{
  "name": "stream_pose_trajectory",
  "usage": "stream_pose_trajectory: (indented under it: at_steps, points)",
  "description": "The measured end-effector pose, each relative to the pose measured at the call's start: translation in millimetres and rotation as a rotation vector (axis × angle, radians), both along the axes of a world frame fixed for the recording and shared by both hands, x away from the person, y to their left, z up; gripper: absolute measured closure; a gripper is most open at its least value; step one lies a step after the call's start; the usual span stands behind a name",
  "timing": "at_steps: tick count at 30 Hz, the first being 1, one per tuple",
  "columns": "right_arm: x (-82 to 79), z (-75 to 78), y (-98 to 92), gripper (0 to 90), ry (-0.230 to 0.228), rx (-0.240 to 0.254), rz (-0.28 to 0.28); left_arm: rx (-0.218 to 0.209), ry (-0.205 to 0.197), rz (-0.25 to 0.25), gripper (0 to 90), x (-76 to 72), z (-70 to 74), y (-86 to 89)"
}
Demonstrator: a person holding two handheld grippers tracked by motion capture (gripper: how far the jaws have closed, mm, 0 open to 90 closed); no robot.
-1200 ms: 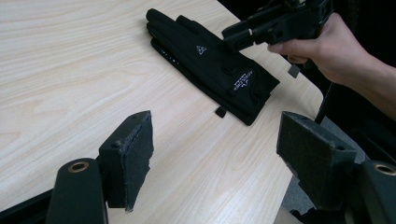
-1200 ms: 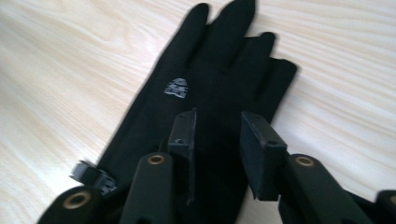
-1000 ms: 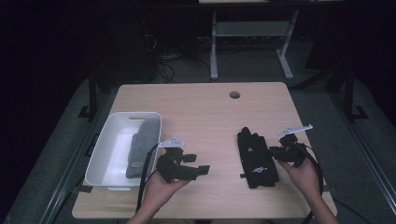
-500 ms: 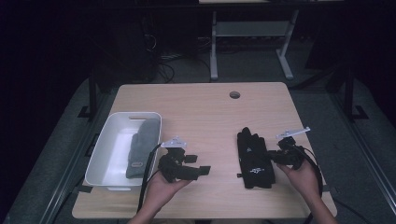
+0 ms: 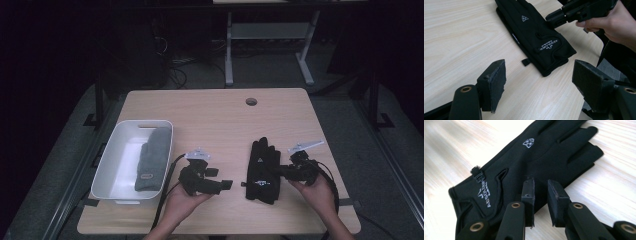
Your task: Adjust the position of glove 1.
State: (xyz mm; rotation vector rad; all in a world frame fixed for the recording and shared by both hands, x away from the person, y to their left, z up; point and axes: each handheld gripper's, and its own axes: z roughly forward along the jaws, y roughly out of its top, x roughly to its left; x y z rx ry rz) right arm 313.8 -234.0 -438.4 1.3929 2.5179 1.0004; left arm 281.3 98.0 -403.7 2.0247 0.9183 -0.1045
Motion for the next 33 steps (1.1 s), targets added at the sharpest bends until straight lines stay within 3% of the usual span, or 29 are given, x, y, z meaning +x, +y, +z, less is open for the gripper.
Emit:
stream_pose_trajectory:
  at_steps: [10, 13, 15, 21, 30, 33]
  points:
    - [-0.2, -0.6, 18.5, 73.9, 0.009, 0.011, 0.054, 0.025, 0.021, -0.015, 27.1, 6.2, -11.1, -15.3]
    - [0.6, 0.4, 20.6, 67.3, 0.004, 0.012, 0.062, 0.038, 0.033, -0.022, 28.0, 8.6, -15.6, -19.7]
    - [3.6, 1.1, 17.7, 56.9, -0.007, 0.012, 0.020, 0.045, 0.041, -0.028, 29.1, 10.1, -18.5, -22.7]
    - [18.2, 2.5, 6.7, 43.8, -0.010, 0.019, -0.053, 0.058, 0.064, -0.036, 31.3, 13.7, -28.3, -34.0]
    - [36.6, -6.3, -0.8, 39.6, -0.012, 0.015, -0.120, 0.088, 0.086, -0.029, 34.2, 20.9, -44.1, -46.5]
    - [41.3, -9.9, -3.7, 39.2, -0.009, 0.033, -0.143, 0.102, 0.092, -0.035, 36.6, 22.2, -48.5, -49.7]
